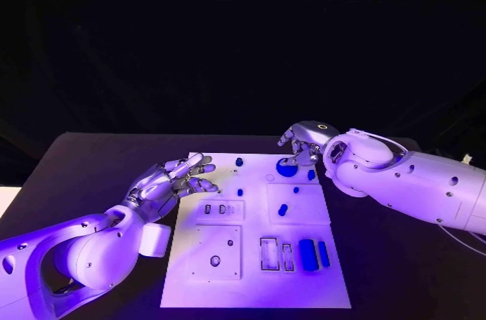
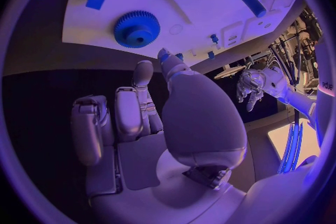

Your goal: Assemble the parts on the task board

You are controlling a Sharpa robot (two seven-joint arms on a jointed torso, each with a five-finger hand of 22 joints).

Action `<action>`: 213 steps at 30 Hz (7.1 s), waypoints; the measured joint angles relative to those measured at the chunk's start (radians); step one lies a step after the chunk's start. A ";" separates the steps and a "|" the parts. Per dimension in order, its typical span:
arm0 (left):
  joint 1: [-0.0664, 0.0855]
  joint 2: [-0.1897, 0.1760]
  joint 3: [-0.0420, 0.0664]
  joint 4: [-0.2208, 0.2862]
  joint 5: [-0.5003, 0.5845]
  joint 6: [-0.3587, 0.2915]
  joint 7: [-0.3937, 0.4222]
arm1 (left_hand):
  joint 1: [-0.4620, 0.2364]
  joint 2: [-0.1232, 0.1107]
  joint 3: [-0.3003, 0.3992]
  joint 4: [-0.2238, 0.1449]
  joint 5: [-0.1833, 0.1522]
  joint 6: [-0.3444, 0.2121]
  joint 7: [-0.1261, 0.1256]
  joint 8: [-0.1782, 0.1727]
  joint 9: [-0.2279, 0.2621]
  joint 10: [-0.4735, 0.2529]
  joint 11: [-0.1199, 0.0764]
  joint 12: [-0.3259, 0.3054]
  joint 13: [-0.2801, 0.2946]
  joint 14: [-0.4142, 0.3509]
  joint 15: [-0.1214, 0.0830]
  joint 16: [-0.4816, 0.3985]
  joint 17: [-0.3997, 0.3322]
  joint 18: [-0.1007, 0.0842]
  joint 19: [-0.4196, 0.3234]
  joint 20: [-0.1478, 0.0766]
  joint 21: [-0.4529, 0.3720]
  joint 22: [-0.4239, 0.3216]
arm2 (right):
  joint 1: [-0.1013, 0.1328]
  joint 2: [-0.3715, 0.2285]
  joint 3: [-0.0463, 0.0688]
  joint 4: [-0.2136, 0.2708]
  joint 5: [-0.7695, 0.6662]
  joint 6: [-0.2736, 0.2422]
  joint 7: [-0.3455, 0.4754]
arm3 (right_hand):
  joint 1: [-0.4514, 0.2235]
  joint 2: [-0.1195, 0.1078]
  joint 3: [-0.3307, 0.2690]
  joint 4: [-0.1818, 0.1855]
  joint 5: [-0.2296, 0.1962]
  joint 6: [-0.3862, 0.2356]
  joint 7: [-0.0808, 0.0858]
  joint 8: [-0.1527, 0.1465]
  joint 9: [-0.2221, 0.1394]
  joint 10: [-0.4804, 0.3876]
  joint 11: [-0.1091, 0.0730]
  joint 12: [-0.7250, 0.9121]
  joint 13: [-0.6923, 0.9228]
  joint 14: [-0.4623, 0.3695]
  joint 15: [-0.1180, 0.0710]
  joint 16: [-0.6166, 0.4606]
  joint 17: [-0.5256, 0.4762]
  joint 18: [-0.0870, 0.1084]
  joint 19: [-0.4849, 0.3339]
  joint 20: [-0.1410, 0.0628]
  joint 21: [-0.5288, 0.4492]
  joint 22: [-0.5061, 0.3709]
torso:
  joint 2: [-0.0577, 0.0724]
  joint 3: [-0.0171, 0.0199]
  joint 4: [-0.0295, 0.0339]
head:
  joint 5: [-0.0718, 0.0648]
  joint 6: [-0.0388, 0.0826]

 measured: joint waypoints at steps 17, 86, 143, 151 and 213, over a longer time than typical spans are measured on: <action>0.000 0.000 0.000 -0.001 0.000 0.000 -0.001 | 0.000 0.000 0.000 0.000 0.000 0.000 0.000 0.000 0.000 0.000 0.000 0.000 0.000 0.000 0.000 0.000 0.001 0.000 0.000 0.000 0.000 0.000 | -0.005 -0.011 0.001 -0.008 0.069 0.091 -0.036 | 0.046 0.001 -0.042 0.086 0.019 -0.007 0.000 0.027 0.001 0.038 0.005 0.297 0.345 0.000 0.000 0.090 0.156 0.000 0.000 0.000 0.009 0.000 | 0.001 0.0001 0.0015 | -0.009 -0.003; 0.000 0.001 0.000 -0.013 0.000 -0.001 -0.008 | 0.000 0.000 0.003 -0.003 0.000 0.000 0.000 0.000 0.000 0.000 0.000 0.000 0.000 -0.003 0.003 0.000 0.002 0.000 0.000 0.000 0.000 0.000 | -0.016 0.011 0.002 0.061 -0.020 -0.010 -0.027 | 0.094 0.102 0.073 0.029 0.012 0.107 -0.021 0.073 0.003 0.056 -0.023 0.316 0.416 0.000 -0.014 0.129 0.229 -0.015 0.000 -0.015 0.021 0.000 | 0.001 -0.0019 0.0033 | -0.002 -0.012; 0.000 0.006 0.000 -0.015 0.000 0.000 -0.008 | 0.004 0.004 0.003 -0.003 0.000 0.000 0.000 0.000 0.000 -0.004 -0.004 0.000 0.000 -0.003 0.003 0.000 0.004 0.000 -0.004 0.004 0.000 0.000 | -0.019 0.230 -0.035 -0.012 -0.163 0.005 -0.040 | 0.003 0.060 0.085 0.038 -0.077 0.078 -0.007 -0.012 0.009 0.039 -0.003 0.245 0.394 0.000 -0.006 0.129 0.224 -0.015 0.000 -0.014 0.020 -0.001 | 0.003 -0.0012 0.0015 | 0.016 -0.021; 0.000 0.006 0.000 -0.015 0.000 0.000 -0.008 | 0.004 0.004 0.003 -0.003 0.000 0.000 0.000 0.000 0.000 -0.004 -0.004 0.000 0.000 -0.003 0.003 0.000 0.004 0.000 -0.004 0.004 0.000 0.000 | -0.020 0.236 -0.039 -0.018 -0.165 0.024 -0.041 | -0.056 0.011 0.040 0.104 -0.115 0.046 0.000 -0.018 -0.002 0.032 0.003 0.227 0.388 0.002 0.006 0.129 0.225 -0.015 -0.001 0.004 0.020 0.000 | 0.003 -0.0012 0.0019 | 0.016 -0.024; 0.000 0.021 0.000 -0.042 0.000 0.001 -0.013 | 0.004 0.004 0.007 -0.006 0.000 0.000 0.000 0.000 0.000 -0.004 -0.004 0.000 0.000 -0.003 0.003 0.000 0.007 0.000 -0.004 0.004 0.000 0.000 | -0.083 -0.202 -0.023 0.033 0.315 -0.098 0.251 | 0.048 0.017 0.038 -0.016 0.039 0.031 0.008 -0.017 -0.002 0.134 0.016 0.612 0.549 0.002 0.013 0.188 0.230 -0.015 0.000 0.011 0.020 -0.001 | -0.009 0.0089 -0.0217 | -0.039 -0.009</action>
